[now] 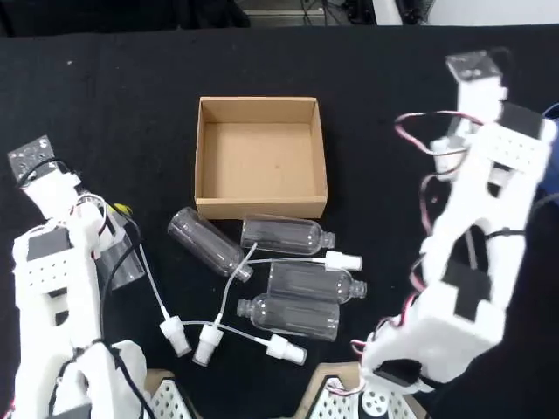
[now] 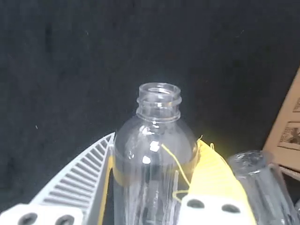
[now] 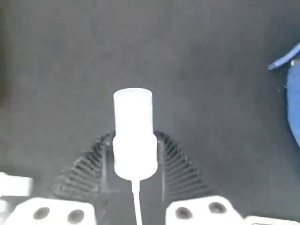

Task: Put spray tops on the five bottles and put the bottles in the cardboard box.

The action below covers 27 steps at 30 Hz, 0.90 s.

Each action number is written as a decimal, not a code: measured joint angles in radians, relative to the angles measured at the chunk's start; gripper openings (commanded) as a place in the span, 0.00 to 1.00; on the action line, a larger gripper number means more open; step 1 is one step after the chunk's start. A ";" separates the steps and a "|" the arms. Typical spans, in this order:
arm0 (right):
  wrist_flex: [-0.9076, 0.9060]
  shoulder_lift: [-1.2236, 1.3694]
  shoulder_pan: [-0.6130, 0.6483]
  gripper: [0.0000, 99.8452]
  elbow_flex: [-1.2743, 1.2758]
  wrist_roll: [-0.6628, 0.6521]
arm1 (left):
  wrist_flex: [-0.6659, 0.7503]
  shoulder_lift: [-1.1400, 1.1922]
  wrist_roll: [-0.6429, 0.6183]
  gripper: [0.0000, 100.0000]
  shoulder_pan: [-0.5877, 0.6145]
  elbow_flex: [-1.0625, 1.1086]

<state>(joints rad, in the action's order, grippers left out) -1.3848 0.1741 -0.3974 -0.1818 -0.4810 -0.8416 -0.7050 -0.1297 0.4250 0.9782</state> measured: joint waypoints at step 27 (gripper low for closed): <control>0.413 -0.718 0.833 0.01 0.626 0.474 | -0.028 0.031 0.468 0.03 0.493 -0.002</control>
<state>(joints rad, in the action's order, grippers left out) -0.9720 -0.5439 0.4358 0.4442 -0.0069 -0.8692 -0.6743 0.3383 0.9175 0.9766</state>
